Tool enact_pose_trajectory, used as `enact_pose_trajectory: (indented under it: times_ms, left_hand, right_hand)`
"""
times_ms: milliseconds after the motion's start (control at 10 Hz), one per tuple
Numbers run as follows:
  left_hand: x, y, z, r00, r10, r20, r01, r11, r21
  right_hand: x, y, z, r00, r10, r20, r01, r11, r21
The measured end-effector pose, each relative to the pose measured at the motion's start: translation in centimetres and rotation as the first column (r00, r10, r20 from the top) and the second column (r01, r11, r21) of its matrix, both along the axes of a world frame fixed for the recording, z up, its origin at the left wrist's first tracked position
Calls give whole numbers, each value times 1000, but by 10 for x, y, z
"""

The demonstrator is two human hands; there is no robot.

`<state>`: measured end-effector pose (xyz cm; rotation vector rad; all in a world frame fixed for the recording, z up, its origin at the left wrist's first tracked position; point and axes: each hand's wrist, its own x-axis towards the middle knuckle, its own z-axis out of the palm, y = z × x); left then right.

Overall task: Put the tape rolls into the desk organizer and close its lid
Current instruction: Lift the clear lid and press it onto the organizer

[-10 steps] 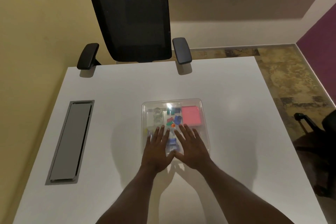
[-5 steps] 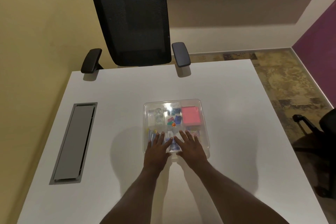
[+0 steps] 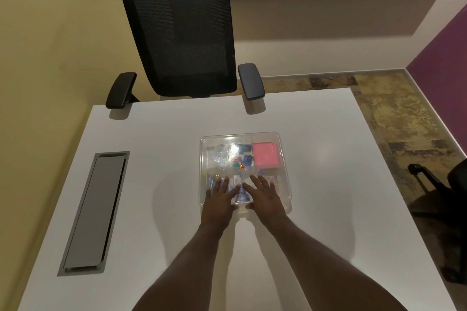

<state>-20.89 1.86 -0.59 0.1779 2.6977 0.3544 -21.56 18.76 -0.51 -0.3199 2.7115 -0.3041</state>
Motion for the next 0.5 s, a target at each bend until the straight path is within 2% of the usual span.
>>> enact_pose_trajectory:
  times_ms: [300,400,500]
  left_hand:
    - [0,2,-1,1000,-13,-15,13,1000,-7]
    - [12,7,8,999,-21,-44,18,998,-56]
    - [23,13,12,993,-12,-120,6,998,-56]
  right_hand:
    - [-7,9,2,991,109,-76,-108,994,19]
    - [4,9,17,944,148,-294,-172,984,-56]
    - [7,6,25,893,128,-431,-157,987,-33]
